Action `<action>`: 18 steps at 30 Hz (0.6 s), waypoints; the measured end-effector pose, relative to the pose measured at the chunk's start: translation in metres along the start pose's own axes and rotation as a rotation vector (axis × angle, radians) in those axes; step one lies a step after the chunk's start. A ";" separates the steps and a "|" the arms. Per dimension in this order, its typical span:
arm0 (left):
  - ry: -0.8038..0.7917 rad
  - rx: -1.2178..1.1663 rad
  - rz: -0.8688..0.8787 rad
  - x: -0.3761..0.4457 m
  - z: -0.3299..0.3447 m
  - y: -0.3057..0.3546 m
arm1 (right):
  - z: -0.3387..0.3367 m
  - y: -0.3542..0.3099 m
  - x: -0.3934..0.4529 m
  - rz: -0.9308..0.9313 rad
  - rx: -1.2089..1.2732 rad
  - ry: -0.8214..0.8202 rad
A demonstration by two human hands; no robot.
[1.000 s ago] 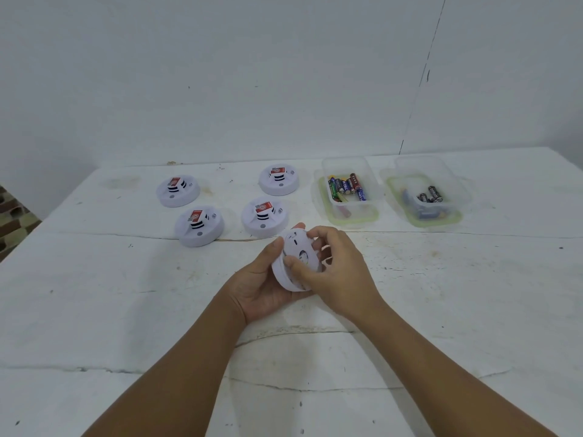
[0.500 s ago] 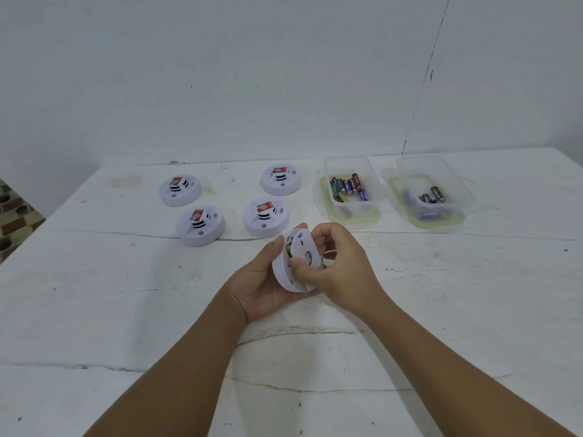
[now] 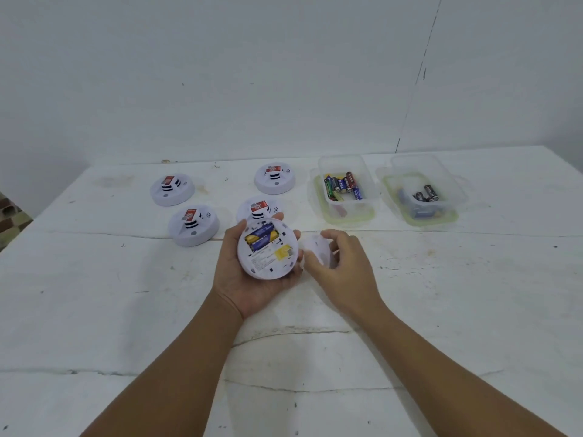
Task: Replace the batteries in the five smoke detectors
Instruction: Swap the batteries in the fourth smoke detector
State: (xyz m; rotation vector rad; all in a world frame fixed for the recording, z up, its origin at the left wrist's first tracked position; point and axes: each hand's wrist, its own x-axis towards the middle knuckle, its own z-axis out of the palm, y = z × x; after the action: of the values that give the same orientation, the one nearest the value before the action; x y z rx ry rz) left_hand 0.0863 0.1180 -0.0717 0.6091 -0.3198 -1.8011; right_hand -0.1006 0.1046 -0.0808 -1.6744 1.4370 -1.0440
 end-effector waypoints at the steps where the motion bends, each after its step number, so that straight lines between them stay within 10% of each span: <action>1: -0.014 -0.003 0.006 0.000 0.000 0.000 | 0.002 0.003 -0.001 -0.011 -0.079 -0.024; 12: 0.071 -0.079 0.054 -0.009 -0.001 0.001 | 0.011 0.009 0.001 -0.063 -0.375 -0.028; 18: -0.015 0.001 0.043 -0.004 0.005 -0.001 | 0.018 -0.022 -0.005 -0.128 0.046 0.063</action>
State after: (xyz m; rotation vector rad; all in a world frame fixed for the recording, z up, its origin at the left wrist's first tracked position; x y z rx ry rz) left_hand 0.0836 0.1222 -0.0673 0.5852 -0.3411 -1.7649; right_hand -0.0756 0.1128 -0.0699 -1.7329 1.3494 -1.2000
